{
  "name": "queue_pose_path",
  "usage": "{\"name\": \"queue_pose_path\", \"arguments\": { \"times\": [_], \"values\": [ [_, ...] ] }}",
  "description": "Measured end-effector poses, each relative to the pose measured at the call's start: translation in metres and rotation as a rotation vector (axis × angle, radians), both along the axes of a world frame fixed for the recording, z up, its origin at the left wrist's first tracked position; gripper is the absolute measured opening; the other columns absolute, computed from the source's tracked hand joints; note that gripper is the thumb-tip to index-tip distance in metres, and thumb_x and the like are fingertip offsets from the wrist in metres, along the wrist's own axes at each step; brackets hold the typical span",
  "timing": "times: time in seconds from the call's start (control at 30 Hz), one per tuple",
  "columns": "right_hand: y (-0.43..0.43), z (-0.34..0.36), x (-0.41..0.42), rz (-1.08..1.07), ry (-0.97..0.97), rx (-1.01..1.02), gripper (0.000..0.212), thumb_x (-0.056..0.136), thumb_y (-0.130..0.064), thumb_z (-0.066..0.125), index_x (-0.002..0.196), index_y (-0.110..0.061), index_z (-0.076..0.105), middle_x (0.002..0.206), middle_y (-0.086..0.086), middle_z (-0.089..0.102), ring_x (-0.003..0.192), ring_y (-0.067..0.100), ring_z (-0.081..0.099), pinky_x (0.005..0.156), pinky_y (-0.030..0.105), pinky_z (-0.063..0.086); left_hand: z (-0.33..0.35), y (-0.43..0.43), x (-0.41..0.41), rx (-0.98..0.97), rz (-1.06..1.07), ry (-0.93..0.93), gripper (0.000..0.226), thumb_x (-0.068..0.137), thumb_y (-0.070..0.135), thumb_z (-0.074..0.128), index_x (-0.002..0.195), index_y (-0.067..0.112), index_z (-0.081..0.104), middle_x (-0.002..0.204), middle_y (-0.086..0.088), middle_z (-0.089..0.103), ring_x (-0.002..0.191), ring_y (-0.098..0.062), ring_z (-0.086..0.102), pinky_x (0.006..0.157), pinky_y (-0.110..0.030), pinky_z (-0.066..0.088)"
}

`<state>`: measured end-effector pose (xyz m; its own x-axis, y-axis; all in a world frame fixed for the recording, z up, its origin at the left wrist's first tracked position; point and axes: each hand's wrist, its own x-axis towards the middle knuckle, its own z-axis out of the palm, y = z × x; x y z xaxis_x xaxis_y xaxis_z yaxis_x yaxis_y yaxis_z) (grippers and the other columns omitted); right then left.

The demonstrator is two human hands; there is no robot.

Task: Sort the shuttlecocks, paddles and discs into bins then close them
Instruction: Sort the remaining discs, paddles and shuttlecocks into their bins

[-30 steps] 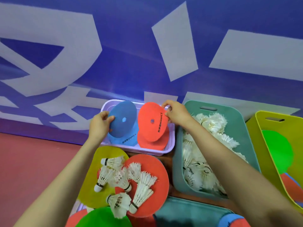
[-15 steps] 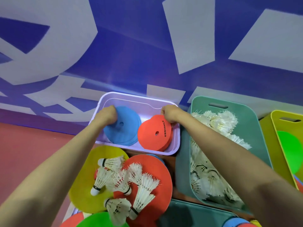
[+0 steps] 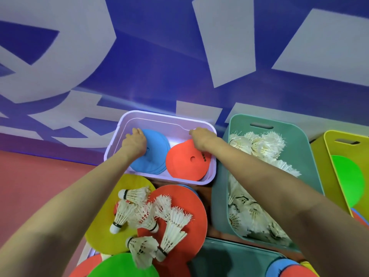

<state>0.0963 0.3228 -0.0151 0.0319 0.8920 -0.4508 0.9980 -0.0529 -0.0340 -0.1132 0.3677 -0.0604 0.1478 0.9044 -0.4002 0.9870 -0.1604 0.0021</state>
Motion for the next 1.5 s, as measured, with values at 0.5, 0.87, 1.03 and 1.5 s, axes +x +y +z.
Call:
{"name": "queue_pose_path", "arguments": {
  "times": [0.5,0.87,1.03,1.5],
  "values": [
    [-0.189,0.101,0.035,0.046,0.352,0.539,0.045,0.089,-0.018,0.057,0.133,-0.017,0.047,0.133,0.004,0.049,0.124,0.024,0.042,0.102,0.034,0.034,0.111,-0.181,0.078,0.314,-0.146,-0.600,0.034,0.087,0.021,0.060,0.121,0.017,0.058,0.127,-0.006,0.052,0.116,-0.029,0.050,0.092,-0.042,0.045],
    [-0.390,0.093,0.153,-0.071,0.340,0.752,0.042,0.086,-0.015,0.060,0.128,-0.012,0.053,0.123,0.007,0.056,0.116,0.026,0.050,0.099,0.031,0.034,0.119,-0.357,0.191,0.339,-0.323,-0.865,0.026,0.087,0.016,0.059,0.112,0.019,0.062,0.117,0.001,0.059,0.111,-0.020,0.053,0.090,-0.032,0.044],
    [-0.461,0.059,0.200,-0.159,0.390,0.710,0.042,0.083,-0.019,0.056,0.124,-0.012,0.055,0.119,0.007,0.059,0.111,0.026,0.053,0.097,0.028,0.034,0.079,-0.421,0.233,0.226,-0.334,-0.842,0.023,0.087,0.019,0.058,0.109,0.021,0.061,0.113,0.004,0.059,0.107,-0.019,0.056,0.085,-0.036,0.049],
    [-0.499,-0.091,0.209,-0.592,0.431,0.043,0.086,0.076,-0.033,0.074,0.141,-0.010,0.024,0.143,0.013,0.031,0.134,0.031,0.028,0.107,0.035,0.027,-0.040,-0.478,0.247,-0.238,0.291,-0.574,0.088,0.051,0.036,0.057,0.129,0.000,0.040,0.130,-0.020,0.042,0.120,-0.036,0.041,0.100,-0.033,0.031]
  ]
}}
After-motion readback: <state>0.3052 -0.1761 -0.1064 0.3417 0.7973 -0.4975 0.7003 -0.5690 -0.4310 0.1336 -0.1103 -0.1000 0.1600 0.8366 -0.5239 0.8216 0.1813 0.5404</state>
